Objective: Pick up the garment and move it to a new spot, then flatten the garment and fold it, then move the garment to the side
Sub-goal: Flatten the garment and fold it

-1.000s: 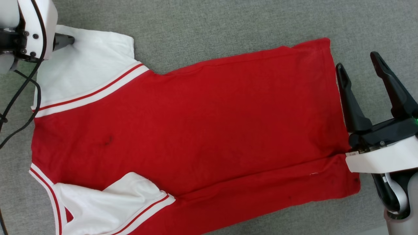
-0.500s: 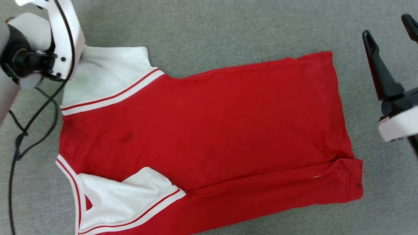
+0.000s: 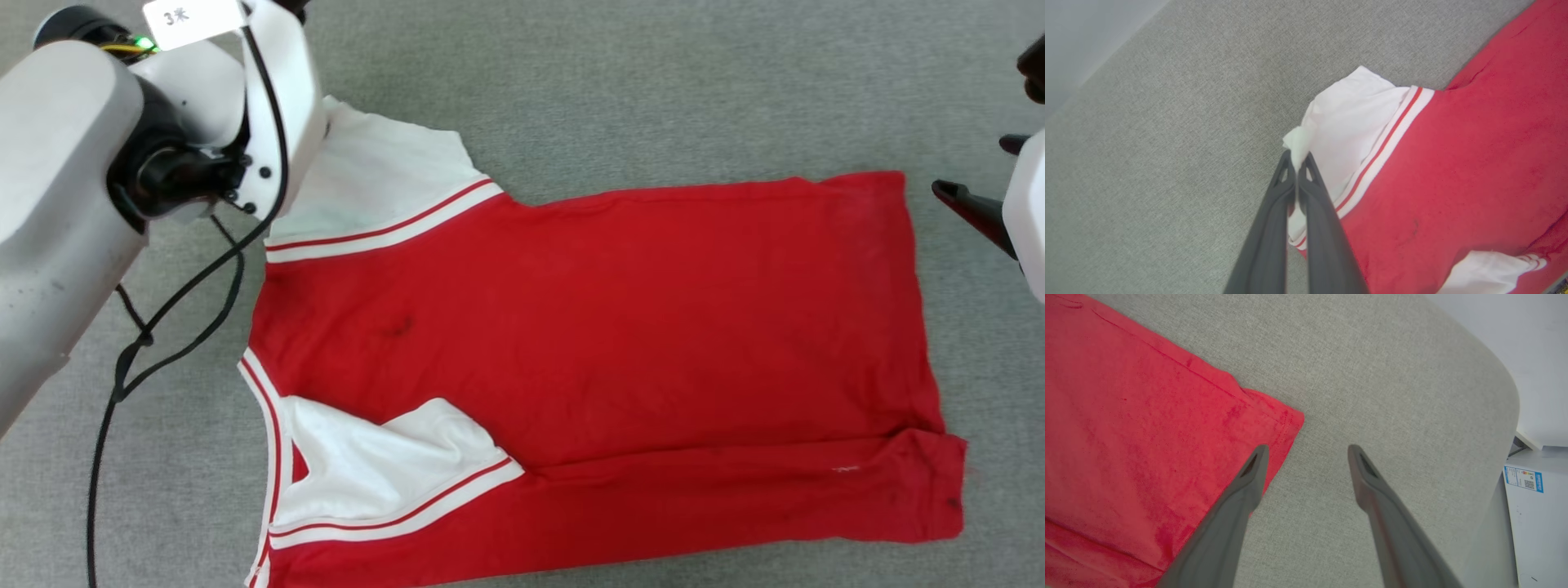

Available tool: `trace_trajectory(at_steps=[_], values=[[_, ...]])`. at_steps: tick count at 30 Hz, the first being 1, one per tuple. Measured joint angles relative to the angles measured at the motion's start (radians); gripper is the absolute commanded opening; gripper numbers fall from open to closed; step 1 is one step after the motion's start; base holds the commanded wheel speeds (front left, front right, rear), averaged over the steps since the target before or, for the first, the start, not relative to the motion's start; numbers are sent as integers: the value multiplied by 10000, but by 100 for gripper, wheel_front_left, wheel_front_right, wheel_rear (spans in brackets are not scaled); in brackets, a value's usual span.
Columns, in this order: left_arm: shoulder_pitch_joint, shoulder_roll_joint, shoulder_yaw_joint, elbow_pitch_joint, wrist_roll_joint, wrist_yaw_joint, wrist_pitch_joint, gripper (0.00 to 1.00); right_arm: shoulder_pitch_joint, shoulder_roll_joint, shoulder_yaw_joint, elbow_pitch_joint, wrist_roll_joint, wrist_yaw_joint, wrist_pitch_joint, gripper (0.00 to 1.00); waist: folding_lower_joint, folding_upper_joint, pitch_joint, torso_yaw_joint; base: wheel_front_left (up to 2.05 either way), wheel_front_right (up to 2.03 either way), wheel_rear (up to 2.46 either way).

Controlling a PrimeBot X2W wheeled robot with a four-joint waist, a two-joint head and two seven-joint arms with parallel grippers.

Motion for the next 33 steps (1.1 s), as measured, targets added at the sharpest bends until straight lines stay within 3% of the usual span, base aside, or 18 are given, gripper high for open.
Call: trace_trajectory(at_steps=[7, 15, 19, 20, 33], values=[[-309, -211, -132, -552, 29, -10, -278, 0, -929, 433, 719, 1346, 441, 0, 1068, 100, 0, 0, 452, 417, 0, 0, 0], [-659, -286, -303, -920, 27, -17, -514, 0, -1095, 989, 945, 2995, 558, -4, 535, 100, 0, 0, 974, 814, 0, 0, 0], [-698, -230, -470, -989, -2, -17, -677, 0, -1155, 917, 1283, 3323, 639, -4, 244, 100, -2, 0, 1082, 921, 0, 0, 0], [-699, -211, -512, -991, -15, -17, -690, 0, -1169, 872, 1363, 3342, 692, -4, 165, 0, -2, 0, 1072, 921, 0, 0, 0], [6, 267, -984, -1392, -594, -19, -1952, 0, -694, 717, 1988, 3457, 1331, -2, -2002, 0, -1, 0, -269, 711, 0, 0, 0]])
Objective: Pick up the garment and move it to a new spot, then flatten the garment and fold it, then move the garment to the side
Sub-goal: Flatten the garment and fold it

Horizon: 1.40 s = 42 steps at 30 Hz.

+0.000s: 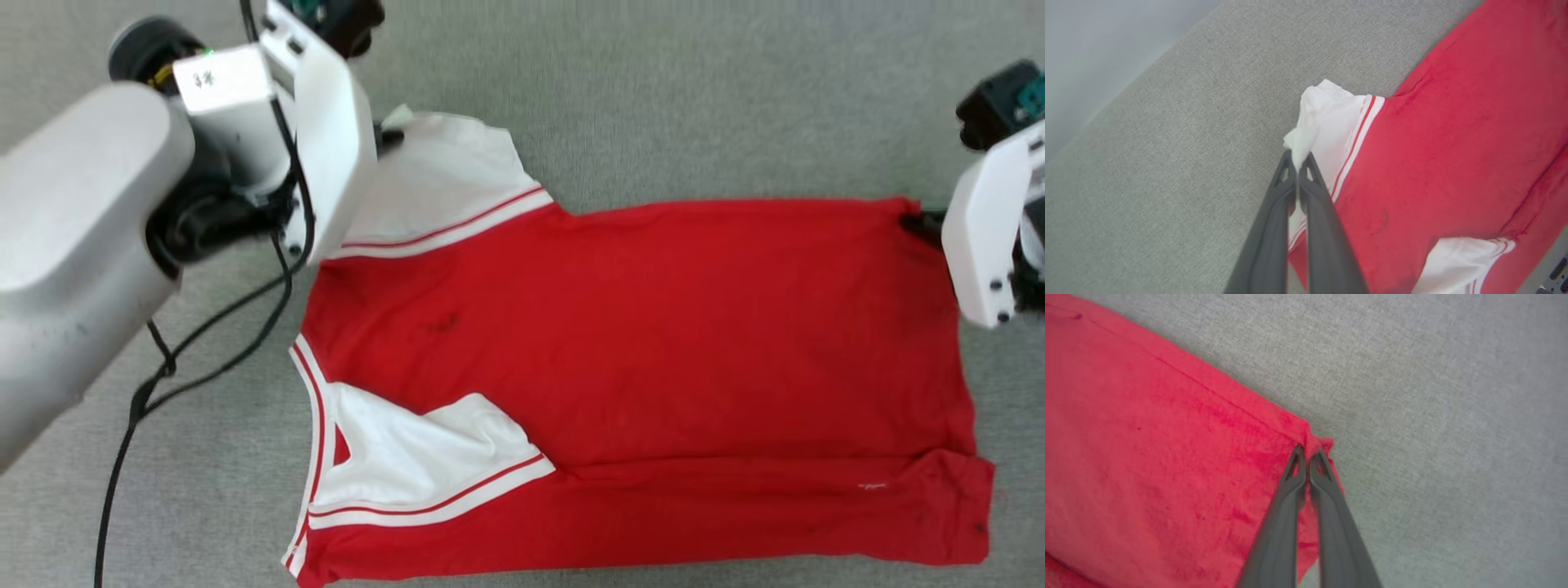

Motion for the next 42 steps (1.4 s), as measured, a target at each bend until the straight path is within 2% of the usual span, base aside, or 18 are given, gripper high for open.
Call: trace_trajectory(at_steps=[8, 20, 30, 38, 39, 40, 41, 42], values=[[1490, 777, -278, -644, -372, 15, -754, 0, 1491, -541, 270, -479, 405, 2, -1304, 0, 0, 0, -1323, 55, 0, 0, 0], [4332, 1632, -1043, -1881, -857, 779, -1469, 0, 4056, -978, 274, -982, 830, 0, -2497, 0, -1, 0, -2671, 126, 0, 0, 0], [5984, 1877, -1375, -2084, -1174, 1197, -1908, 0, 5543, -849, 44, -1014, 911, 2, -3037, 0, 0, 0, -2806, 71, 0, 0, 0], [6612, 1762, -1440, -1639, -1323, 1208, -2368, 0, 6015, -577, -40, -928, 846, 0, -3091, 0, 0, 0, -2681, 17, 0, 0, 0], [6650, 1726, -1430, -1563, -1290, 1214, -2502, 32, 6028, -552, -61, -918, 846, 0, -3095, 0, 1, 0, -2697, 10, 0, 0, 0], [6688, 1703, -1419, -1513, -1231, 1218, -2662, 100, 6043, -548, -90, -920, 826, 0, -3127, 18, 0, 0, -2731, 5, 0, 0, 0], [6720, 1689, -1384, -1461, -1174, 1254, -2846, 100, 6047, -550, -111, -945, 792, 0, -3187, 18, 0, 0, -2777, -2, 0, 0, 0], [6734, 1678, -1335, -1444, -1104, 1312, -3058, 100, 6053, -558, -157, -1024, 784, 0, -3227, 100, 0, 0, -2827, -9, 0, 0, 0]])
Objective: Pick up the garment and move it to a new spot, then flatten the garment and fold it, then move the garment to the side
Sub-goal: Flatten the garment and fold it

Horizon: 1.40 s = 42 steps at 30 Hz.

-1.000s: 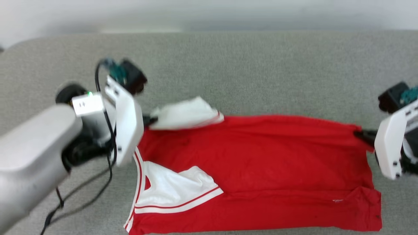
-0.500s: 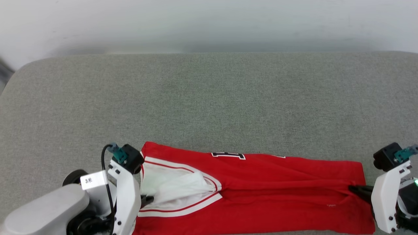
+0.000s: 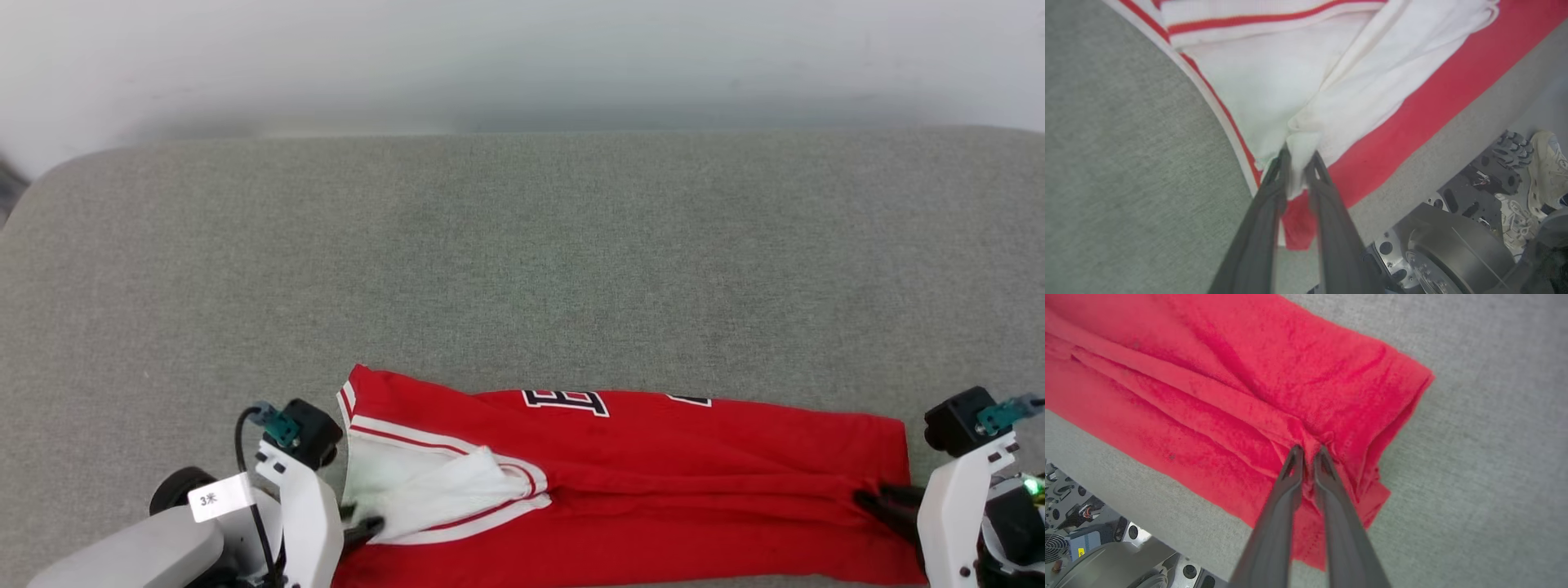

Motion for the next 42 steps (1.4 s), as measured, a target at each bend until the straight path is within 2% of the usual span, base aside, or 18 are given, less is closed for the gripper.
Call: trace_trajectory(at_steps=[5, 10, 15, 22, 27, 34, 38, 42], values=[[87, -4, 330, -31, 690, 458, -1406, 100, 75, -337, -577, -715, 63, 0, -284, 100, 0, 0, -318, -26, 0, 0, 0], [311, -59, 890, -215, 1354, 1375, -3315, 100, 275, -727, -1733, -1254, 148, 0, -504, 100, 0, 0, -525, -34, 0, 0, 0], [622, -374, 1446, -73, 1841, 2148, -5269, 100, 693, -491, -3045, -980, 426, 0, -692, 100, 0, 0, -514, 57, 0, 0, 0], [1081, -938, 2472, 86, 2470, 3072, -6055, 100, 1290, 291, -4205, -125, 959, 0, -585, 100, 0, 0, -370, 229, 0, 0, 0], [1793, -1622, 4109, -234, 3810, 3609, -6075, 100, 1547, 911, -4483, 454, 1034, 0, -472, 100, 1, 0, -231, 359, 0, 0, 0], [3261, -2750, 6299, -671, 5856, 3860, -6084, 100, 1644, 1574, -4249, 993, 1087, 0, -27, 100, 1, 0, -5, 517, 0, 0, 0], [4017, -3411, 7317, -796, 6832, 3770, -6084, 100, 1685, 1827, -3963, 1116, 1241, 0, 244, 100, 1, 0, 66, 597, 0, 0, 0], [4579, -4059, 8266, -928, 7601, 3480, -6094, 100, 1694, 2025, -3645, 1081, 1480, -2, 479, 100, 1, 0, 87, 648, 0, 0, 0]])
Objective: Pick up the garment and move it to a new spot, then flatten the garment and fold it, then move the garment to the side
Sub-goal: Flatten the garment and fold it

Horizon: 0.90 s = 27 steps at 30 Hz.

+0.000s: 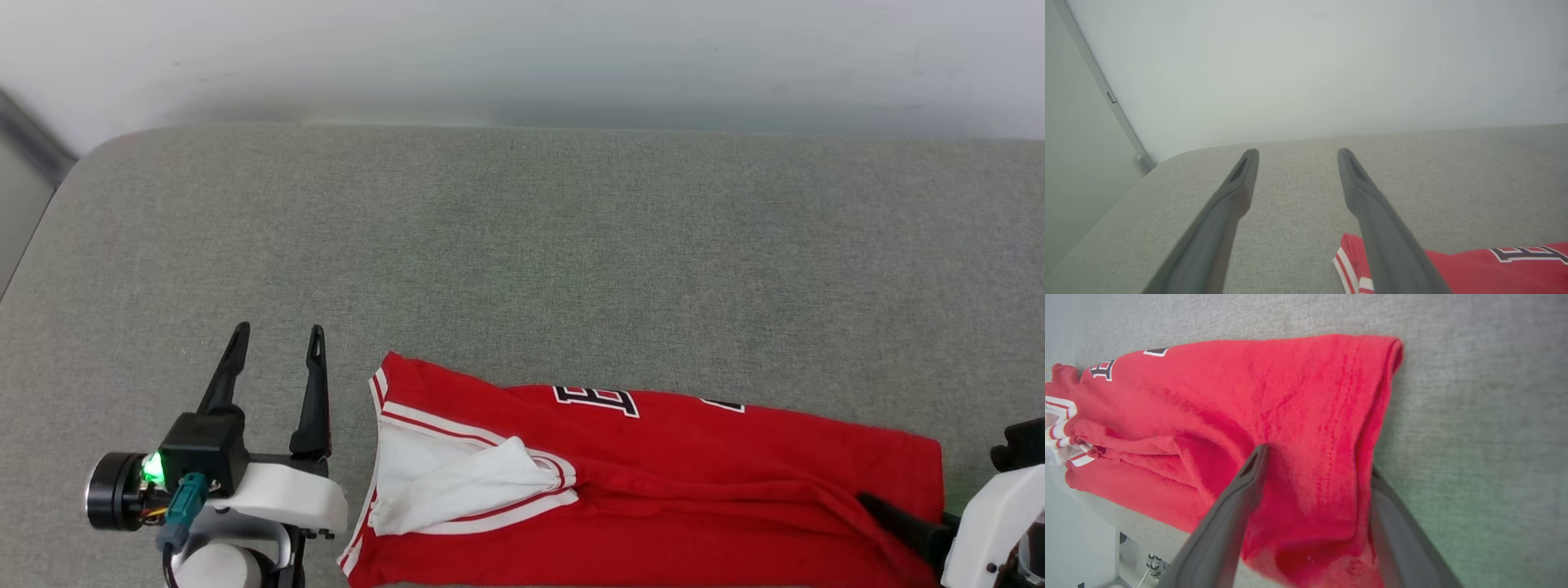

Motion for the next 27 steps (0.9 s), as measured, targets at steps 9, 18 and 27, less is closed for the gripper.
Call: trace_trajectory(at_steps=[9, 18, 27], values=[[873, -1227, 1363, -171, 1526, -884, 0, 100, -119, -10, 525, 6, 253, 0, -54, 0, 0, 0, -43, 84, 0, 0, 0], [1474, -2288, 2313, -316, 2537, -1586, 0, 100, -230, -316, 706, 192, 548, 4, -362, 0, 0, 0, -302, 92, 0, 0, 0], [2015, -2853, 2917, -443, 3277, -2100, 0, 100, 32, -1375, 209, 441, 769, 4, -677, 0, 0, 0, -747, 42, 0, 0, 0]])
